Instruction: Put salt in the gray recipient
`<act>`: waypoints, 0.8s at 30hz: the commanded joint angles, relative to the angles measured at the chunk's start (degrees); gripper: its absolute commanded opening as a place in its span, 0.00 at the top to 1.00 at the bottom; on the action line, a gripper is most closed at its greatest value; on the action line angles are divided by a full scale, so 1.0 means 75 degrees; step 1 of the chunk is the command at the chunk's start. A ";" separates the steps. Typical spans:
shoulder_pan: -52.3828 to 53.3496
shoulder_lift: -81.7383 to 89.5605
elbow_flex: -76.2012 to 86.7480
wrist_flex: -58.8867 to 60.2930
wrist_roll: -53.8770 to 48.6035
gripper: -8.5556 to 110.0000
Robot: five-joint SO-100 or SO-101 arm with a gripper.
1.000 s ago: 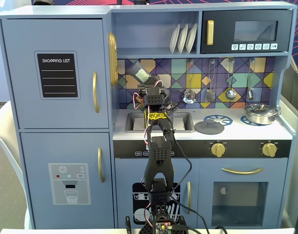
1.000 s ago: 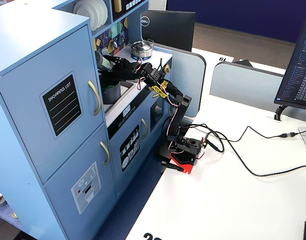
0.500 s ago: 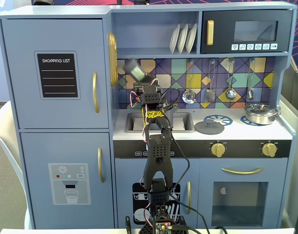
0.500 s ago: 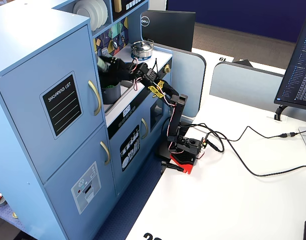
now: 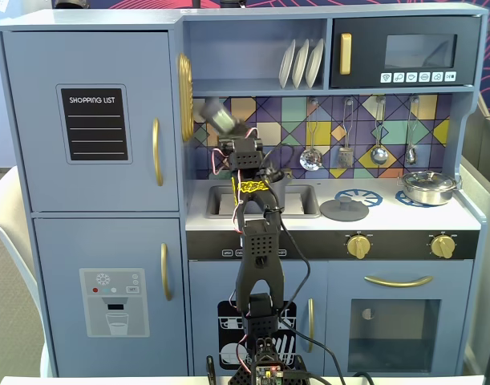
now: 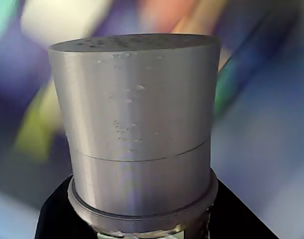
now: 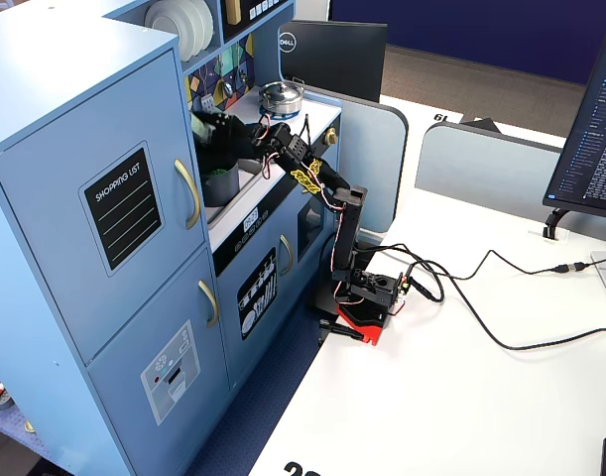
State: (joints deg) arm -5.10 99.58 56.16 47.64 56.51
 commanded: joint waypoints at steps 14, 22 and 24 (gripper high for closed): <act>0.0047 -0.0188 -0.0668 -0.0539 -0.1699 0.93; 0.3176 0.0234 -0.0293 0.1113 -0.9727 0.93; 0.4230 0.0281 -0.0234 0.0680 -1.2562 0.93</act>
State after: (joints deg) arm 13.36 97.03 55.37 54.93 4.04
